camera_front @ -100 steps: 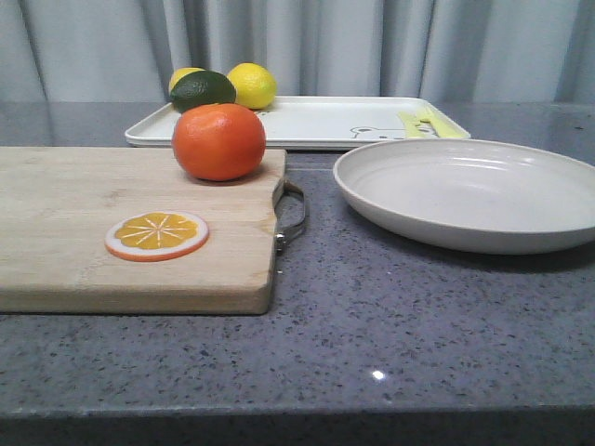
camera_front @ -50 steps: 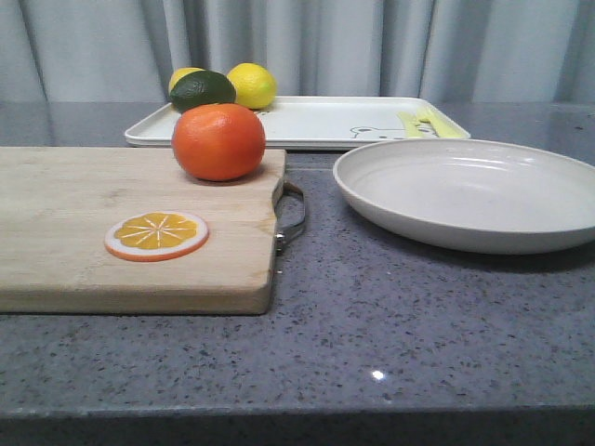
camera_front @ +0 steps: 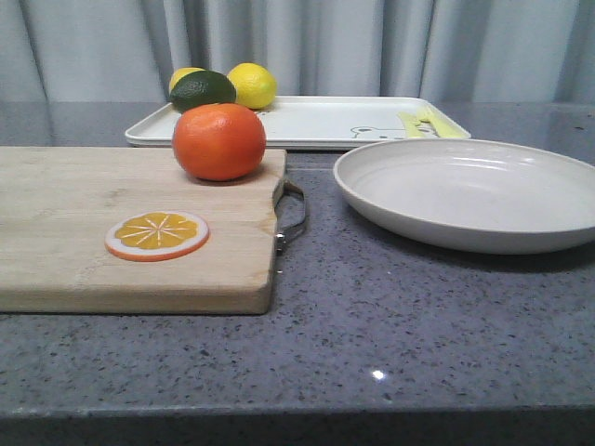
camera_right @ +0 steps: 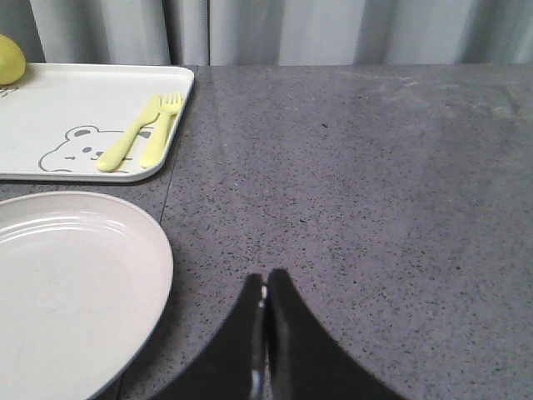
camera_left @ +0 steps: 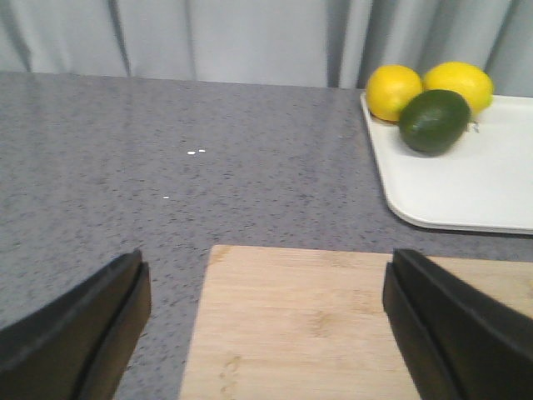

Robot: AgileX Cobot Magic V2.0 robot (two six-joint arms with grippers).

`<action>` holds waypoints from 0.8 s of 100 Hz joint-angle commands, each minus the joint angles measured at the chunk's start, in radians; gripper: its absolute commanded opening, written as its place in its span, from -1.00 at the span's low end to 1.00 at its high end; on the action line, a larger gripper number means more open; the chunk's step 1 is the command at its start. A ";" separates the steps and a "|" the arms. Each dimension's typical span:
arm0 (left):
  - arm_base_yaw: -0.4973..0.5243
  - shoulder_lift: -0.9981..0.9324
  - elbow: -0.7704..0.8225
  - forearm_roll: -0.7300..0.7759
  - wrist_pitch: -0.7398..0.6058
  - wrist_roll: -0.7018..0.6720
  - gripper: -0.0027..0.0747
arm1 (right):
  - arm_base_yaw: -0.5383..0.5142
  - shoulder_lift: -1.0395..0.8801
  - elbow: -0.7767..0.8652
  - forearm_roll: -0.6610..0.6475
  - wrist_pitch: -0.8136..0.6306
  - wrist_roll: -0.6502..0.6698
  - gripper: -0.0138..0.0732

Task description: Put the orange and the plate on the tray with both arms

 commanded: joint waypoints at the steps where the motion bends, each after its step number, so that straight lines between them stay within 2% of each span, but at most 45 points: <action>1: -0.063 0.045 -0.072 -0.010 -0.065 0.000 0.52 | -0.005 0.011 -0.037 -0.007 -0.086 -0.001 -0.81; 19: -0.218 0.179 -0.195 -0.011 -0.012 0.000 0.54 | -0.005 0.011 -0.037 -0.007 -0.086 -0.001 -0.81; 45: -0.407 0.396 -0.466 -0.066 0.234 0.000 0.54 | -0.005 0.011 -0.037 -0.007 -0.086 -0.001 -0.81; 57: -0.444 0.497 -0.588 -0.094 0.342 0.000 0.54 | -0.005 0.011 -0.037 -0.007 -0.086 -0.001 -0.81; 66: -0.444 0.577 -0.682 -0.158 0.450 0.000 0.54 | -0.005 0.011 -0.037 -0.007 -0.086 -0.001 -0.81; 80: -0.444 0.665 -0.781 -0.168 0.554 0.000 0.54 | -0.005 0.011 -0.037 -0.007 -0.086 -0.001 -0.81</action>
